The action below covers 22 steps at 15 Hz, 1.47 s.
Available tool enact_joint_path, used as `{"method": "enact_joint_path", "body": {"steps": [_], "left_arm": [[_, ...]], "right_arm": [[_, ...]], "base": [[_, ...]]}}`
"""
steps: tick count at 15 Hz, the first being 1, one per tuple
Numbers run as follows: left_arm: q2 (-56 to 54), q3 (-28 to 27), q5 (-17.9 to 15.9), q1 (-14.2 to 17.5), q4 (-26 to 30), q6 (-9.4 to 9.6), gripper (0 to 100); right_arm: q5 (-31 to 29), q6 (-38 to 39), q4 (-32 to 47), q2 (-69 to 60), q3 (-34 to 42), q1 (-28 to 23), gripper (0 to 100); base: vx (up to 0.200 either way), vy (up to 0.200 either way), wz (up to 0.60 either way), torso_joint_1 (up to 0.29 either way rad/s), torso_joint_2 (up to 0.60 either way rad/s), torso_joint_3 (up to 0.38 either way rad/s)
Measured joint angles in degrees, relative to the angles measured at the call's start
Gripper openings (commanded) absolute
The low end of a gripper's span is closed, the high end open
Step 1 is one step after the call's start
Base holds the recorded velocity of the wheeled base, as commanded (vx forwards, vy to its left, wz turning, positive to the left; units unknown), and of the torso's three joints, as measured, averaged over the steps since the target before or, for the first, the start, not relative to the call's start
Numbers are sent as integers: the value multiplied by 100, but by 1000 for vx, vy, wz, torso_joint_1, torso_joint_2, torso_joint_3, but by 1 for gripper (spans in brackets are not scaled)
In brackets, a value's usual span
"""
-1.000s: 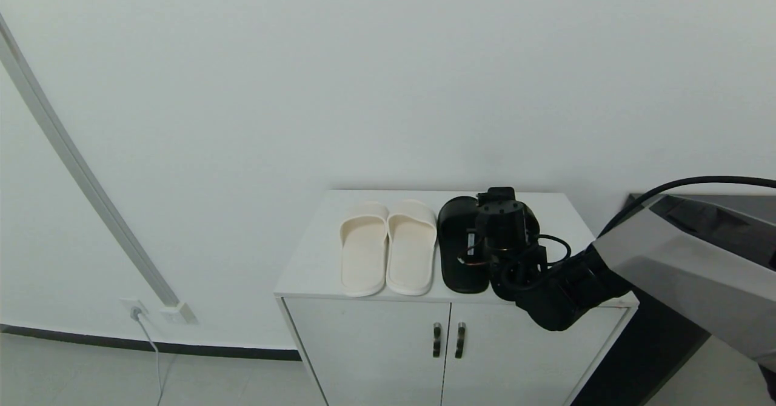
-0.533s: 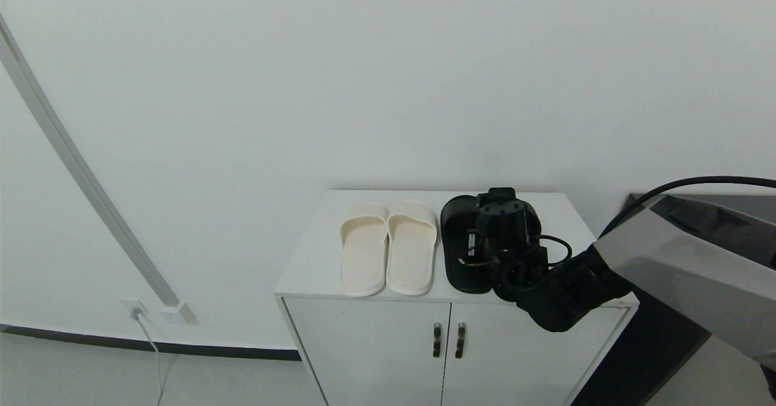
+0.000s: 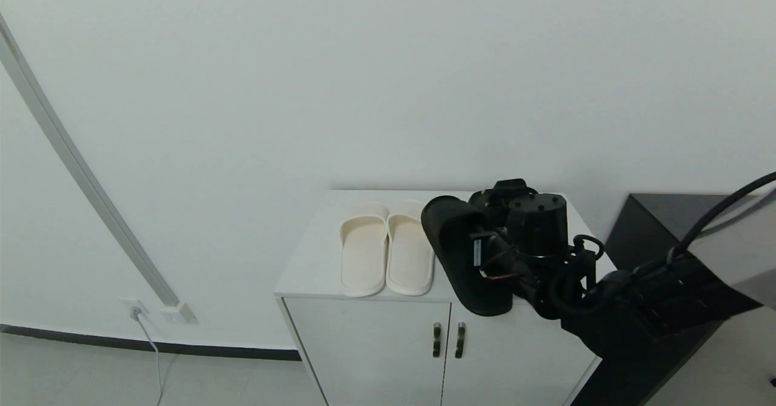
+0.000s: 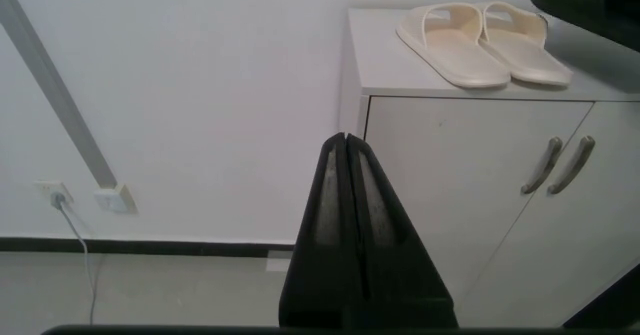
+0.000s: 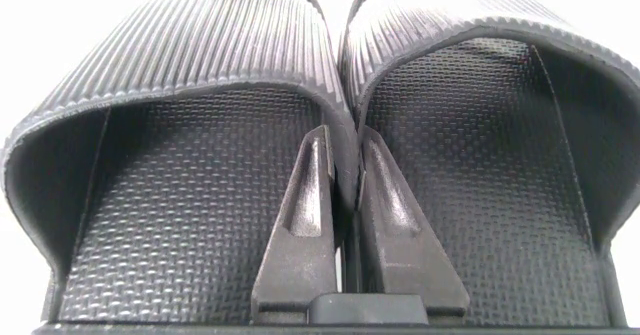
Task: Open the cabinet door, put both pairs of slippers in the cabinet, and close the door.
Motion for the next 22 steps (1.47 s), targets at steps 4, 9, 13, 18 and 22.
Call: {"method": "enact_joint_path", "body": {"steps": [4,9,13,18,22], "left_arm": [[0,0,-9,0,0,13,0],[0,0,-17,0,0,5,0],[0,0,-13,0,0,-9,0],[0,-5,-9,0,-2,-9,0],[0,-5,-15,0,-2,-1,0]], "right_arm": [[1306,-33,-190,-1290,1507,416,0],[2282,-686,-802,-2107,2739,673,0],[2392,-700,-883,-2208,3006,745,0],[2403,-700,-883,-2280,3117,805,0],[2405,-700,-879,-2285,3222,824,0]], "base": [[0,0,0,0,0,0],[0,0,0,0,0,0],[-50,0,0,3,2,1],[-200,0,0,-3,-2,1],[-150,0,0,-2,2,2]]}}
